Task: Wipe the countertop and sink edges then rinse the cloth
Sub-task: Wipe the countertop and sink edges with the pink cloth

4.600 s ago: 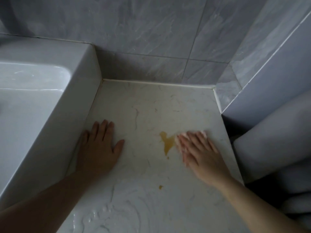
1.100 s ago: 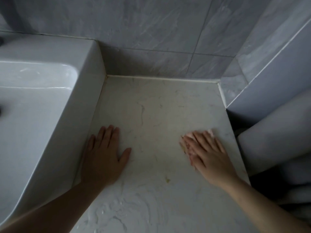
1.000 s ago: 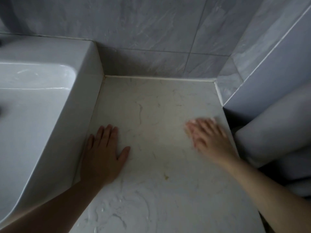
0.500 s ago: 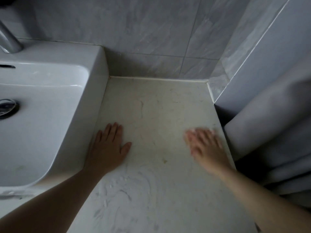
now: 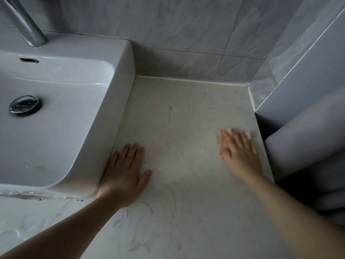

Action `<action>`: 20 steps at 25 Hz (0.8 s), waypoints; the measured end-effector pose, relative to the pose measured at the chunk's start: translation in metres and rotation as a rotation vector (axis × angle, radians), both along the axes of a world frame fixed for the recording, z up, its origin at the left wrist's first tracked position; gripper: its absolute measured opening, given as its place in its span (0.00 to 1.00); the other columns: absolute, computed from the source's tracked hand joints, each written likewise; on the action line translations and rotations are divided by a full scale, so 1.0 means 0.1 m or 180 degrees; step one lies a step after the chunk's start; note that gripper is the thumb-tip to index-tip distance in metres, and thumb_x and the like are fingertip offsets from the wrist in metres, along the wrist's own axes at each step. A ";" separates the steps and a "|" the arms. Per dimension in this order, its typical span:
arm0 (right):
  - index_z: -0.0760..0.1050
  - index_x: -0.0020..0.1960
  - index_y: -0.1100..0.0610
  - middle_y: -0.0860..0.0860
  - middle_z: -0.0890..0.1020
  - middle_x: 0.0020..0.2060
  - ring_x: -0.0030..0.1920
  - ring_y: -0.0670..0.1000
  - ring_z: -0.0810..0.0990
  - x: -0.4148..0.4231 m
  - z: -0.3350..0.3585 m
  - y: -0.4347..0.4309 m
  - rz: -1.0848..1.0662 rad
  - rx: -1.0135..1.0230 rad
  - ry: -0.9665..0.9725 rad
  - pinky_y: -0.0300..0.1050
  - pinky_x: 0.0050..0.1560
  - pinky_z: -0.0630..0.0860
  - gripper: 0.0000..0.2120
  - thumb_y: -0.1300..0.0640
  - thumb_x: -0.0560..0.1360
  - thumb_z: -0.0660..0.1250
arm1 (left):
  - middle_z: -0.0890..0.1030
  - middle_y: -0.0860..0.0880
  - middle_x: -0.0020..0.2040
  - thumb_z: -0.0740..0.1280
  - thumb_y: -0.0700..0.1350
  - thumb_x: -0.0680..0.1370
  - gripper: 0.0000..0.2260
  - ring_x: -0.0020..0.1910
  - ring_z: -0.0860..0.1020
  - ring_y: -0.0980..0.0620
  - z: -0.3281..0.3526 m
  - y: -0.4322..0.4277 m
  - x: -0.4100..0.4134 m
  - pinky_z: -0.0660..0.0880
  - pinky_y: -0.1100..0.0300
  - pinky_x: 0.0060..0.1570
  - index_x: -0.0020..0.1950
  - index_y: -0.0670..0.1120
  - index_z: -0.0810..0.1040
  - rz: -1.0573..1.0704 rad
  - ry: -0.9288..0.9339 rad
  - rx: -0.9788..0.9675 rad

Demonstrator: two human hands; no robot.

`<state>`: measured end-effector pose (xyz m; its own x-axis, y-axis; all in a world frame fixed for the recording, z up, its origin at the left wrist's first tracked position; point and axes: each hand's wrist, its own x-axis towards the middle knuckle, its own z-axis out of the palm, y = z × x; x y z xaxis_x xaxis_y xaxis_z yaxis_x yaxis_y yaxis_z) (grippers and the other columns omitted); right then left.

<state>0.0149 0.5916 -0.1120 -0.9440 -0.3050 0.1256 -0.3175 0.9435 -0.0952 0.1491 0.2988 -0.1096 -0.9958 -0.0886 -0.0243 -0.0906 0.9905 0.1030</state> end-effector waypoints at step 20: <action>0.63 0.73 0.48 0.50 0.64 0.74 0.74 0.57 0.60 0.11 0.05 -1.25 0.1089 -0.0187 -0.0356 0.56 0.74 0.50 0.25 0.48 0.77 0.50 | 0.67 0.44 0.72 0.41 0.62 0.78 0.32 0.71 0.63 0.47 0.04 0.00 0.00 0.45 0.56 0.69 0.72 0.42 0.63 0.0063 -0.0280 -0.0054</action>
